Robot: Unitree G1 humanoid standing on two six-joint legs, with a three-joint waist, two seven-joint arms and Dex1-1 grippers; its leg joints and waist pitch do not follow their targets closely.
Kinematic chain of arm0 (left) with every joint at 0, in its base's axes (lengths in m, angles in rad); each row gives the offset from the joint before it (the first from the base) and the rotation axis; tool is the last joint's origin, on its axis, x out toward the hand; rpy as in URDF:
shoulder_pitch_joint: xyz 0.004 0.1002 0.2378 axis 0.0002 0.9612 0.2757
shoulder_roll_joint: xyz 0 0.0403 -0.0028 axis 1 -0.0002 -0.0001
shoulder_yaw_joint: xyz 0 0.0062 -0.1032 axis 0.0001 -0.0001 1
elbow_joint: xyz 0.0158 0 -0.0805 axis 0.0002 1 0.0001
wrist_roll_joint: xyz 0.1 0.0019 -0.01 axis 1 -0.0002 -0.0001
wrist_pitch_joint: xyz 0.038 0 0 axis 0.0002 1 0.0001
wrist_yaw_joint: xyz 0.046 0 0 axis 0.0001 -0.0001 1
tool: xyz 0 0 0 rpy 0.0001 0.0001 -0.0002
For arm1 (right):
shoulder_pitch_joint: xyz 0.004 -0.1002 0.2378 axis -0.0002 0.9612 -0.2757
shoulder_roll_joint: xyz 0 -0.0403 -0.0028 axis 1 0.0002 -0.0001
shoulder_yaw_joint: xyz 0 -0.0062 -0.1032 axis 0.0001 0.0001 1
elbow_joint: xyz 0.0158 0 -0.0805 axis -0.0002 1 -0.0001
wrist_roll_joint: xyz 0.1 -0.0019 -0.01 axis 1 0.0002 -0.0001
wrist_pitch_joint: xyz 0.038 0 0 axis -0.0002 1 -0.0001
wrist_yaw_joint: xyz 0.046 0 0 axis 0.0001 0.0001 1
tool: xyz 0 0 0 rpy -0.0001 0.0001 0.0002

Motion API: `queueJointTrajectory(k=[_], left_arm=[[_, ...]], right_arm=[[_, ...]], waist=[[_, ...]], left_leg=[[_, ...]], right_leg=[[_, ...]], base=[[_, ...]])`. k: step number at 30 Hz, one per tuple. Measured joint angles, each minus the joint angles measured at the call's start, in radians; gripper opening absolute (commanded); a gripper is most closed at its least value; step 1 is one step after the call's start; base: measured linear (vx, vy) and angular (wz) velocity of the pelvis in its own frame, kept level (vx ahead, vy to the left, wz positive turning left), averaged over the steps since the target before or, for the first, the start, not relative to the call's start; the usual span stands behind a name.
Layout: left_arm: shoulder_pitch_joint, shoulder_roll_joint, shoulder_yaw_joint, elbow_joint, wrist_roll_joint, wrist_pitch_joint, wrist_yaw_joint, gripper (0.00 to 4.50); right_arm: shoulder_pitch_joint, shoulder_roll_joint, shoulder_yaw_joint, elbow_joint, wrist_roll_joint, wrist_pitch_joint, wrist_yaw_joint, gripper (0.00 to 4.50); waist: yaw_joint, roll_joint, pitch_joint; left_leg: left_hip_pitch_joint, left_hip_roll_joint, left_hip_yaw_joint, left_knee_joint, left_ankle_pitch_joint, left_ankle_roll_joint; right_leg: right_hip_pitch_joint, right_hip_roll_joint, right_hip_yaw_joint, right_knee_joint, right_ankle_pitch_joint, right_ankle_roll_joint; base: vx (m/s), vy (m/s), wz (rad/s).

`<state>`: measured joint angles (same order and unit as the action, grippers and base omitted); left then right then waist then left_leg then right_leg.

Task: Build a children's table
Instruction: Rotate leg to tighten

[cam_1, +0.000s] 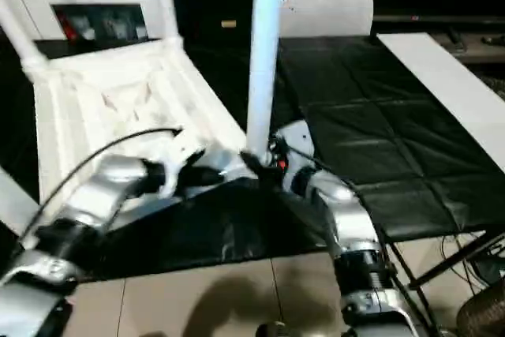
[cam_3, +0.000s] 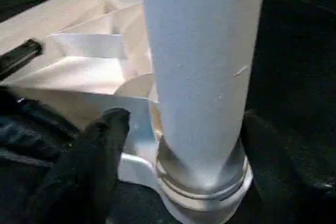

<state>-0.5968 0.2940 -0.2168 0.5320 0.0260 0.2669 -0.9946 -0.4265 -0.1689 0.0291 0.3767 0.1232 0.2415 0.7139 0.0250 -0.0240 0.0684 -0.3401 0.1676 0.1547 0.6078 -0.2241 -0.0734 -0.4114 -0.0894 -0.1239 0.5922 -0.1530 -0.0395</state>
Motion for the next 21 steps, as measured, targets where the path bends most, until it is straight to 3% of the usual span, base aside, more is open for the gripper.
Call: queueJointTrajectory(k=[1, 7, 12, 21], left_arm=[[0.01, 0.015, -0.002, -0.005, -0.008, -0.026, -0.037, 0.0], [0.032, 0.116, -0.029, -0.006, -0.038, -0.149, -0.236, 0.0], [0.034, 0.159, -0.058, 0.0, -0.043, -0.217, -0.353, 0.0], [0.013, 0.179, -0.103, 0.031, -0.045, -0.298, -0.46, 0.0]], right_arm=[[0.008, -0.033, 0.018, -0.013, 0.003, -0.009, 0.056, 4.0], [0.025, -0.163, 0.084, -0.024, 0.035, -0.076, 0.328, 4.0], [-0.007, -0.213, 0.094, -0.014, 0.076, -0.081, 0.494, 4.0], [-0.093, -0.247, 0.147, 0.103, 0.079, -0.138, 0.685, 3.25]], waist=[[0.003, 0.0, 0.0], [0.02, -0.002, 0.0], [0.035, -0.006, 0.0], [0.041, -0.018, -0.002]], left_leg=[[-0.001, 0.0, 0.0, 0.0, 0.0, 0.0], [-0.009, 0.0, 0.0, 0.002, 0.0, 0.001], [-0.009, 0.0, 0.0, 0.004, 0.0, 0.001], [-0.009, 0.001, 0.002, 0.005, 0.0, 0.001]], right_leg=[[-0.001, 0.0, 0.0, 0.0, 0.0, 0.0], [-0.008, 0.0, 0.0, 0.001, 0.001, -0.002], [-0.007, -0.001, 0.0, 0.001, 0.004, -0.006], [-0.006, -0.001, 0.0, 0.003, 0.001, -0.002]], base=[[0.0, 0.0, 0.0], [0.0, 0.0, 0.0], [0.0, 0.0, 0.0], [0.0, 0.0, 0.0]])
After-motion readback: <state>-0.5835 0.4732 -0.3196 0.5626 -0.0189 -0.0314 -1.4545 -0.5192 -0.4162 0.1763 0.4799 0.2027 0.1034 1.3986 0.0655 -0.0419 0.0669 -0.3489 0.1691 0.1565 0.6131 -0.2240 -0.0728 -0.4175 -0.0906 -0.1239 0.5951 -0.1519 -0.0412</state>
